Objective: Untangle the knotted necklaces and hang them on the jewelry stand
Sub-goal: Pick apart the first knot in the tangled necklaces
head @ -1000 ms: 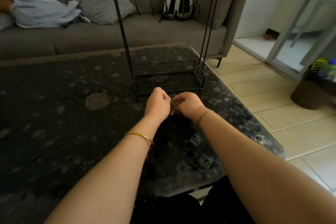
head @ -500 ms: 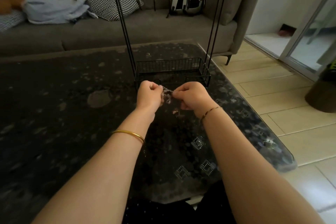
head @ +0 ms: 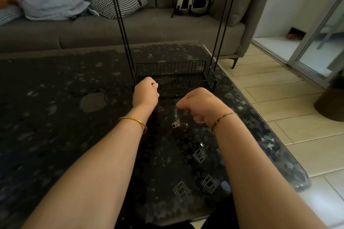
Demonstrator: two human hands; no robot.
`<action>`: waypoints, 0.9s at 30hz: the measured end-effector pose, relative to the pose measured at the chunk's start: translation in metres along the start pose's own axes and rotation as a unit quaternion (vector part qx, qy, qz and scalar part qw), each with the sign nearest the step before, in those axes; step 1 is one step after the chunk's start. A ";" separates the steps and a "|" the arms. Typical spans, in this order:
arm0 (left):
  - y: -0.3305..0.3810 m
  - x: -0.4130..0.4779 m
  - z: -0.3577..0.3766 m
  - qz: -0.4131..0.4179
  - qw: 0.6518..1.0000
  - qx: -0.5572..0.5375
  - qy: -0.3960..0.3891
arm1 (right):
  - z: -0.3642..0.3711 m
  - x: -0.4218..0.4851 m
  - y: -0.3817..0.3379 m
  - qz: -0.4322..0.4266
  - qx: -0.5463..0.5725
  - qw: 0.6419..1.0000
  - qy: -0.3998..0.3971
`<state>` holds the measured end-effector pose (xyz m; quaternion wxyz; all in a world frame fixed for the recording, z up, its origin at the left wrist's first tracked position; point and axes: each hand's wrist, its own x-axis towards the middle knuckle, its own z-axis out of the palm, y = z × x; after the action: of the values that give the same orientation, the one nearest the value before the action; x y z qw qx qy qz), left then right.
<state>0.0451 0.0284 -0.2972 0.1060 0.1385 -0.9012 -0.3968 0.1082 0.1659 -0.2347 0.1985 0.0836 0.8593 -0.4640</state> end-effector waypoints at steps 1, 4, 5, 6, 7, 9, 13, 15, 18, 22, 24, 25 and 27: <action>-0.001 -0.002 -0.001 0.007 1.000 -0.008 -0.002 | 0.001 -0.001 0.001 0.001 -0.004 1.000 -0.006; -0.001 -0.008 -0.007 0.012 0.999 -0.028 -0.014 | 0.002 -0.006 0.002 -0.005 0.002 1.000 -0.005; 0.000 -0.012 -0.009 0.011 0.999 -0.033 -0.016 | 0.002 -0.009 0.004 -0.006 0.001 1.000 -0.002; 0.000 -0.015 -0.011 0.013 0.999 -0.039 -0.018 | 0.002 -0.011 0.004 -0.007 -0.001 1.000 0.001; 0.000 -0.019 -0.013 0.016 0.999 -0.038 -0.020 | 0.003 -0.015 0.005 -0.009 -0.004 1.000 0.004; -0.002 -0.025 -0.017 0.020 0.999 -0.026 -0.022 | 0.004 -0.020 0.006 -0.019 0.001 1.000 0.006; -0.007 -0.039 -0.025 0.015 0.999 -0.025 -0.035 | 0.007 -0.033 0.007 -0.047 0.022 0.999 0.001; -0.004 -0.047 -0.030 0.004 0.998 -0.043 -0.051 | 0.009 -0.038 0.007 -0.063 0.024 0.998 0.001; 0.015 -0.059 -0.045 -0.009 0.993 -0.092 -0.076 | 0.007 -0.043 0.010 -0.092 0.006 0.996 0.018; 0.038 -0.095 -0.067 -0.009 0.952 -0.150 -0.268 | 0.001 -0.051 0.022 -0.129 0.050 0.990 0.035; 0.038 -0.109 -0.069 0.009 0.938 -0.129 -0.321 | -0.001 -0.055 0.027 -0.139 0.053 0.988 0.044; 0.038 -0.112 -0.069 0.017 0.941 -0.123 -0.315 | -0.002 -0.056 0.028 -0.143 0.051 0.987 0.046; 0.036 -0.111 -0.067 0.025 0.955 -0.115 -0.271 | -0.004 -0.055 0.028 -0.150 0.030 0.986 0.066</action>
<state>0.1634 0.0429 -0.2354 -0.1173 -0.0102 -0.8474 -0.5177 0.1660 0.1871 -0.2307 0.0668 -0.0100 0.8589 -0.5077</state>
